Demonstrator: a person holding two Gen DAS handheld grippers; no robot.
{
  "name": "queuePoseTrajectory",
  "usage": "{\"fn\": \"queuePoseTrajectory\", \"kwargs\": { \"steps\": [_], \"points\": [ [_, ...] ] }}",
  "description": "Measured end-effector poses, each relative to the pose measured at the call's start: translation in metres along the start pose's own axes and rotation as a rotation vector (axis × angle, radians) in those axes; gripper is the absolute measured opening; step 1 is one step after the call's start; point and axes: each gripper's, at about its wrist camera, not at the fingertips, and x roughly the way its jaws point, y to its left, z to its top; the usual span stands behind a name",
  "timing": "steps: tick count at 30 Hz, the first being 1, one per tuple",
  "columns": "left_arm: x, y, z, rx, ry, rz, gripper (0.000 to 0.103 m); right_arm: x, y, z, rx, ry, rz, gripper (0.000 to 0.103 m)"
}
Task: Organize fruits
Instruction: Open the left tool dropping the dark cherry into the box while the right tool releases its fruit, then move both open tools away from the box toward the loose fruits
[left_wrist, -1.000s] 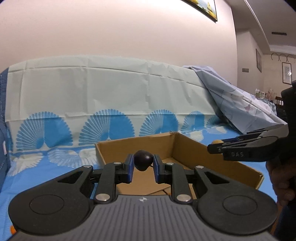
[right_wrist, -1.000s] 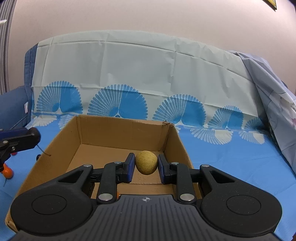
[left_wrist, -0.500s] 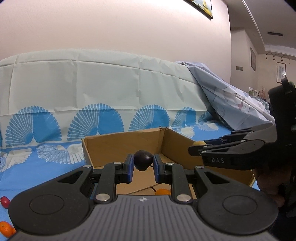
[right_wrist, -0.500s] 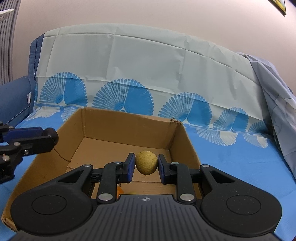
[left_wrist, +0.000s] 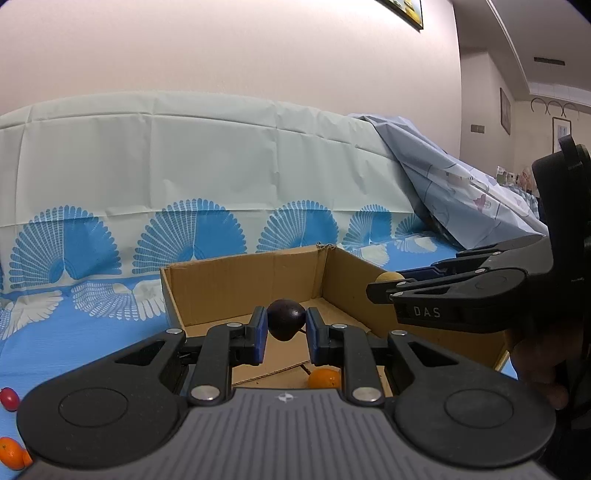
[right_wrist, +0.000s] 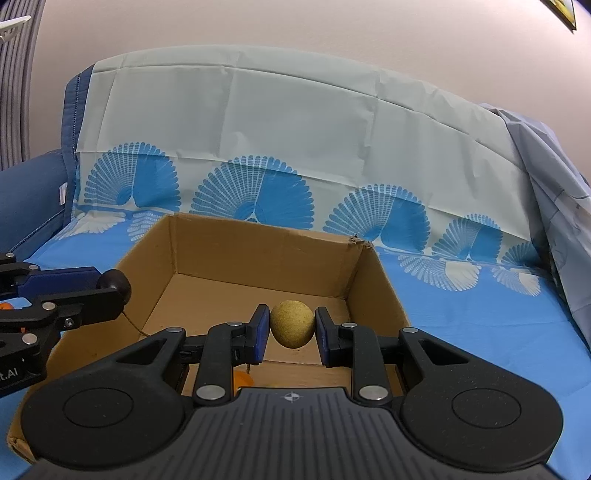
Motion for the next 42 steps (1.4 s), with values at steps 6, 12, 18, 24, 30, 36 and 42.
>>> {"fn": "queuePoseTrajectory", "kwargs": {
  "steps": [6, 12, 18, 24, 30, 36, 42],
  "points": [
    [0.0, 0.0, 0.0, -0.001, 0.0, 0.001, 0.024, 0.001, 0.001, 0.0, -0.006, 0.0, 0.009, 0.027],
    [0.0, 0.0, 0.0, -0.001, 0.0, 0.0, 0.024, 0.002, 0.0, 0.001, -0.013, 0.001, 0.019, 0.027],
    [0.0, -0.001, 0.001, -0.001, -0.002, -0.003, 0.024, 0.003, 0.001, 0.001, -0.018, 0.0, 0.023, 0.027],
    [-0.001, -0.001, 0.0, -0.002, -0.002, -0.008, 0.024, 0.003, 0.001, 0.001, -0.019, 0.002, 0.023, 0.027],
    [-0.001, -0.001, 0.001, 0.009, -0.005, 0.012, 0.051, 0.005, 0.003, 0.002, -0.02, 0.01, 0.007, 0.052],
    [-0.002, 0.005, 0.002, -0.01, -0.01, 0.052, 0.052, 0.006, 0.005, 0.003, -0.009, 0.006, -0.007, 0.057],
    [-0.012, 0.013, -0.001, 0.0, -0.047, 0.107, 0.067, 0.002, 0.012, 0.004, -0.009, -0.018, -0.035, 0.057]
  ]
}}
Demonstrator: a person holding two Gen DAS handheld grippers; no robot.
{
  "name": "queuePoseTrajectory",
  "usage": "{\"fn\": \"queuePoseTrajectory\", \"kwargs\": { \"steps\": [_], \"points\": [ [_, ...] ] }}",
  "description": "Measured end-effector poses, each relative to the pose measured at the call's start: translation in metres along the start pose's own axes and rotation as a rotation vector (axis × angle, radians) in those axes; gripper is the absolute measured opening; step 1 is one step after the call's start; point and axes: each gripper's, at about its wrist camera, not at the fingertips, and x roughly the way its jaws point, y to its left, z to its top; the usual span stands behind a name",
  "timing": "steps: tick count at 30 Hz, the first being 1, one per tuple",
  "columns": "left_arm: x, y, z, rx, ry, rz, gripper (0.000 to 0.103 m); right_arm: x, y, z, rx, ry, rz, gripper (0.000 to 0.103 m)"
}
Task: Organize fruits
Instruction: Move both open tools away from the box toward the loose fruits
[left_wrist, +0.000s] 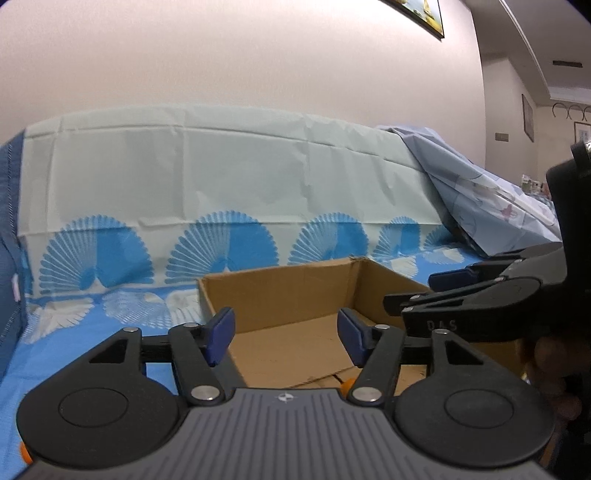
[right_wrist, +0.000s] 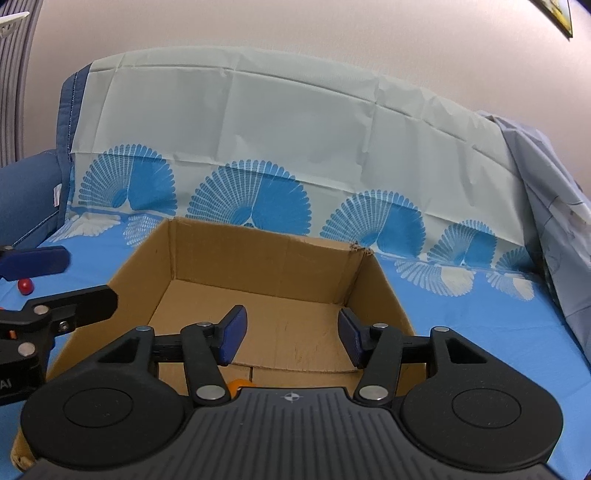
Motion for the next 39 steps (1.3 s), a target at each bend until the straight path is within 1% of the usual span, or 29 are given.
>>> {"fn": "queuePoseTrajectory", "kwargs": {
  "steps": [2, 4, 6, 7, 9, 13, 15, 16, 18, 19, 20, 21, 23, 24, 25, 26, 27, 29, 31, 33, 36, 39],
  "points": [
    [-0.007, 0.001, -0.001, 0.03, -0.019, 0.033, 0.069, -0.002, 0.003, 0.002, 0.0, -0.016, -0.009, 0.057],
    [-0.014, 0.003, -0.002, 0.061, -0.027, 0.04, 0.072, -0.006, 0.007, 0.003, 0.002, -0.034, -0.019, 0.056],
    [-0.017, 0.005, -0.003, 0.117, 0.007, 0.032, 0.073, -0.011, 0.01, 0.005, 0.018, -0.056, -0.015, 0.056],
    [-0.019, 0.006, -0.003, 0.163, 0.024, 0.032, 0.073, -0.014, 0.011, 0.005, 0.028, -0.069, -0.012, 0.056],
    [-0.025, 0.012, 0.0, 0.206, 0.037, 0.025, 0.073, -0.021, 0.012, 0.009, 0.062, -0.102, 0.002, 0.056],
    [-0.041, 0.038, 0.019, 0.275, -0.001, 0.098, 0.073, -0.041, 0.017, 0.015, 0.135, -0.201, 0.011, 0.056],
    [-0.049, 0.057, 0.032, 0.281, -0.015, 0.126, 0.073, -0.049, 0.02, 0.017, 0.168, -0.24, 0.003, 0.056],
    [-0.052, 0.067, 0.038, 0.275, -0.015, 0.133, 0.073, -0.051, 0.021, 0.018, 0.185, -0.249, 0.007, 0.056],
    [-0.056, 0.088, 0.046, 0.248, -0.005, 0.151, 0.069, -0.052, 0.025, 0.019, 0.223, -0.252, 0.027, 0.056],
    [-0.057, 0.097, 0.048, 0.225, 0.009, 0.15, 0.058, -0.052, 0.027, 0.02, 0.238, -0.248, 0.04, 0.056],
    [-0.057, 0.105, 0.049, 0.202, 0.026, 0.148, 0.044, -0.051, 0.029, 0.02, 0.254, -0.242, 0.06, 0.056],
    [-0.057, 0.113, 0.048, 0.182, 0.043, 0.153, 0.04, -0.05, 0.032, 0.02, 0.27, -0.233, 0.087, 0.056],
    [-0.057, 0.126, 0.035, 0.131, 0.083, 0.16, 0.029, -0.049, 0.039, 0.02, 0.275, -0.222, 0.118, 0.056],
    [-0.056, 0.133, 0.025, 0.095, 0.108, 0.154, 0.028, -0.05, 0.045, 0.02, 0.271, -0.22, 0.136, 0.056],
    [-0.05, 0.139, 0.022, 0.055, 0.178, 0.165, 0.021, -0.05, 0.051, 0.02, 0.265, -0.218, 0.157, 0.056],
    [-0.052, 0.142, 0.024, 0.028, 0.157, 0.215, 0.021, -0.05, 0.057, 0.021, 0.258, -0.218, 0.176, 0.056],
    [-0.056, 0.144, 0.025, 0.003, 0.125, 0.238, 0.021, -0.052, 0.064, 0.02, 0.247, -0.215, 0.204, 0.056],
    [-0.06, 0.147, 0.027, -0.045, 0.099, 0.254, 0.021, -0.052, 0.078, 0.02, 0.208, -0.21, 0.244, 0.056],
    [-0.06, 0.146, 0.029, -0.05, 0.086, 0.279, 0.021, -0.053, 0.093, 0.021, 0.154, -0.215, 0.262, 0.056],
    [-0.06, 0.147, 0.03, -0.057, 0.092, 0.273, 0.021, -0.053, 0.106, 0.021, 0.113, -0.223, 0.278, 0.056],
    [-0.057, 0.148, 0.029, -0.058, 0.106, 0.275, 0.022, -0.051, 0.119, 0.022, 0.088, -0.21, 0.308, 0.056],
    [-0.051, 0.156, 0.027, -0.096, 0.107, 0.291, 0.024, -0.048, 0.129, 0.023, 0.077, -0.2, 0.331, 0.056]
  ]
}}
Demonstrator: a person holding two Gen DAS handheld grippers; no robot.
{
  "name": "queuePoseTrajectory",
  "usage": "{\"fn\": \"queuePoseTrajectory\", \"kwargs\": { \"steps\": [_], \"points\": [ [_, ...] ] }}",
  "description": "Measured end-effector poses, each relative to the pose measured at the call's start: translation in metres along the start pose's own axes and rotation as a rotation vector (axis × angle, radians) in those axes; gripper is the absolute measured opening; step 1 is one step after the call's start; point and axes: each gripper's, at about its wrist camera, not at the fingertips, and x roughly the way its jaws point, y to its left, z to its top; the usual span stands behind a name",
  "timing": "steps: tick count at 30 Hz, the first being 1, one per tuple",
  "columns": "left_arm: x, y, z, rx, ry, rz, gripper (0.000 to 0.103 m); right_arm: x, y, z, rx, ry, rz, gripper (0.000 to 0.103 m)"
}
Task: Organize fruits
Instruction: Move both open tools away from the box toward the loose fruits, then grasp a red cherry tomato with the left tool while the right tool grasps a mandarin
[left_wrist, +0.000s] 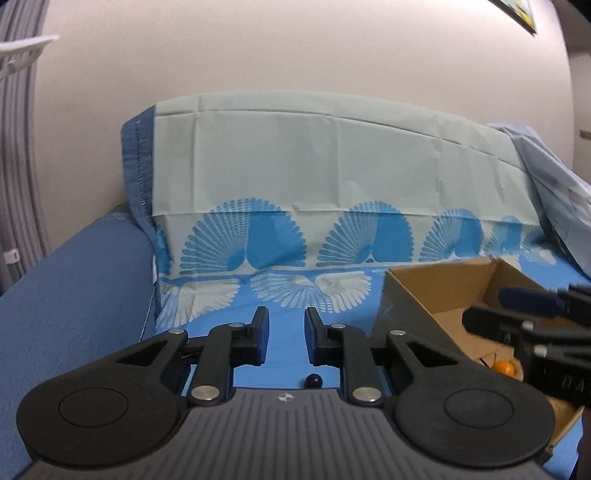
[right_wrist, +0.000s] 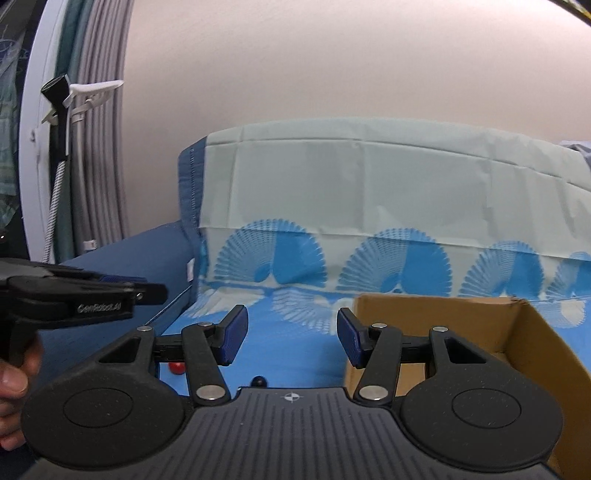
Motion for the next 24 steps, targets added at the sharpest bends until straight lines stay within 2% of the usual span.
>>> {"fn": "queuePoseTrajectory", "kwargs": {
  "steps": [4, 5, 7, 10, 14, 18, 20, 22, 24],
  "points": [
    [0.007, 0.016, 0.002, -0.084, 0.015, 0.01, 0.024, 0.009, 0.007, -0.001, 0.011, 0.02, 0.034, 0.053],
    [0.009, 0.02, 0.002, -0.106, 0.019, 0.013, 0.024, 0.011, 0.01, -0.001, 0.013, 0.026, 0.045, 0.05],
    [0.012, 0.028, 0.003, -0.144, 0.026, 0.017, 0.024, 0.018, 0.015, -0.003, 0.015, 0.042, 0.076, 0.037],
    [0.015, 0.039, 0.003, -0.204, 0.024, 0.02, 0.024, 0.026, 0.026, -0.006, -0.003, 0.06, 0.122, 0.03],
    [0.018, 0.065, 0.001, -0.334, 0.018, 0.047, 0.024, 0.039, 0.043, -0.012, -0.048, 0.099, 0.182, 0.03],
    [0.022, 0.096, -0.003, -0.484, 0.027, 0.071, 0.024, 0.061, 0.06, -0.023, -0.078, 0.199, 0.244, 0.03],
    [0.029, 0.111, -0.007, -0.569, 0.057, 0.091, 0.024, 0.072, 0.07, -0.029, -0.098, 0.241, 0.277, 0.033],
    [0.037, 0.125, -0.013, -0.64, 0.096, 0.114, 0.024, 0.083, 0.08, -0.034, -0.121, 0.274, 0.287, 0.044],
    [0.047, 0.137, -0.02, -0.7, 0.145, 0.117, 0.027, 0.094, 0.089, -0.041, -0.146, 0.313, 0.292, 0.048]
  ]
}}
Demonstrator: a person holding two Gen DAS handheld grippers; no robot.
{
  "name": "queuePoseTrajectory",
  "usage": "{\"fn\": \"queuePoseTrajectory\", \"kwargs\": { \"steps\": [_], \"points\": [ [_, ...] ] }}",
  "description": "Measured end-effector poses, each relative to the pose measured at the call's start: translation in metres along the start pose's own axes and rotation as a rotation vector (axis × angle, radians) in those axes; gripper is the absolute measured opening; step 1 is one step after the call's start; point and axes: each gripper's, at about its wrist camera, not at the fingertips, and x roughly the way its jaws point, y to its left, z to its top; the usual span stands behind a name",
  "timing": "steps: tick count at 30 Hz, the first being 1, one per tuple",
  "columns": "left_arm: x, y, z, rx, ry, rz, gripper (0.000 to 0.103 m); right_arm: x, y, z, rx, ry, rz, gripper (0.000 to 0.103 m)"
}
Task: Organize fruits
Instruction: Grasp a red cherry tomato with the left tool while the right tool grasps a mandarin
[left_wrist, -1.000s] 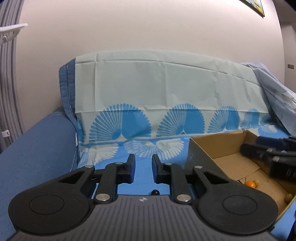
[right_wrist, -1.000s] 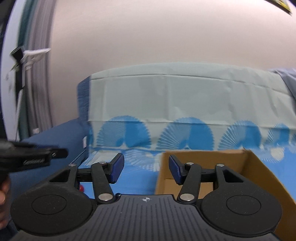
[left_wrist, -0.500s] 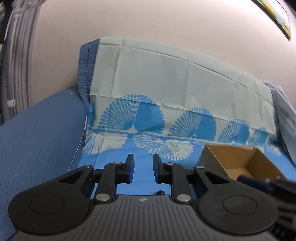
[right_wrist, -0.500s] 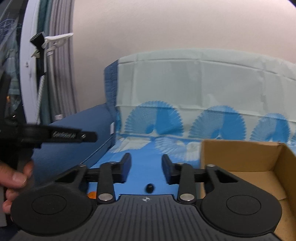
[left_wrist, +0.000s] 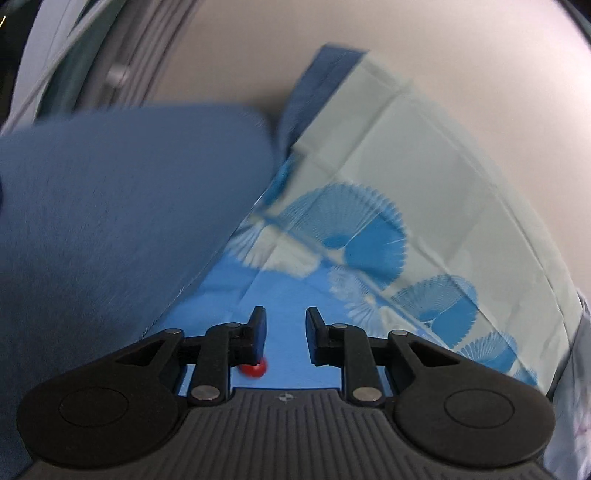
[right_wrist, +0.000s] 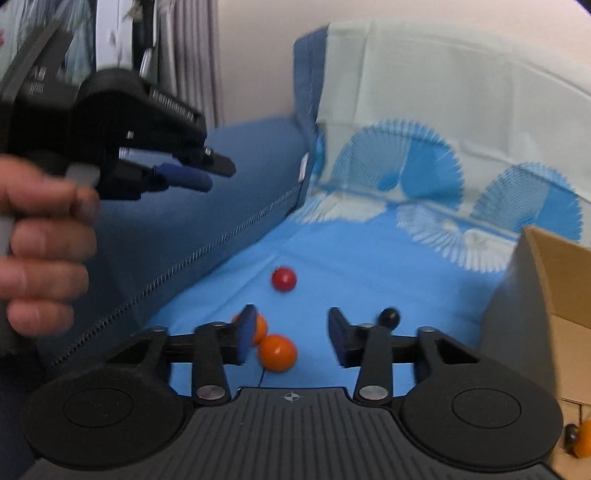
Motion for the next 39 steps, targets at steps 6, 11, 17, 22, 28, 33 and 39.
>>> {"fn": "queuePoseTrajectory", "kwargs": {
  "steps": [6, 11, 17, 22, 28, 33, 39],
  "points": [
    [0.037, 0.011, 0.0, -0.03, 0.125, 0.017, 0.039, 0.042, 0.005, -0.003, 0.004, 0.08, 0.009, 0.064],
    [0.068, -0.001, -0.011, 0.066, 0.211, 0.053, 0.048, 0.069, -0.004, -0.007, 0.05, 0.134, 0.014, 0.065],
    [0.1, 0.004, -0.016, 0.147, 0.282, 0.087, 0.05, 0.088, -0.012, -0.011, 0.106, 0.202, 0.055, 0.063],
    [0.112, 0.01, -0.018, 0.147, 0.321, 0.112, 0.052, 0.096, -0.007, -0.017, 0.087, 0.237, 0.093, 0.038],
    [0.12, 0.004, -0.02, 0.2, 0.321, 0.117, 0.054, 0.083, -0.001, -0.012, 0.039, 0.219, 0.059, 0.037],
    [0.13, -0.014, -0.029, 0.315, 0.33, 0.132, 0.053, 0.055, -0.007, -0.013, 0.014, 0.236, 0.009, 0.037],
    [0.143, -0.033, -0.043, 0.457, 0.334, 0.222, 0.034, 0.028, -0.023, -0.02, 0.073, 0.283, -0.007, 0.037]
  ]
}}
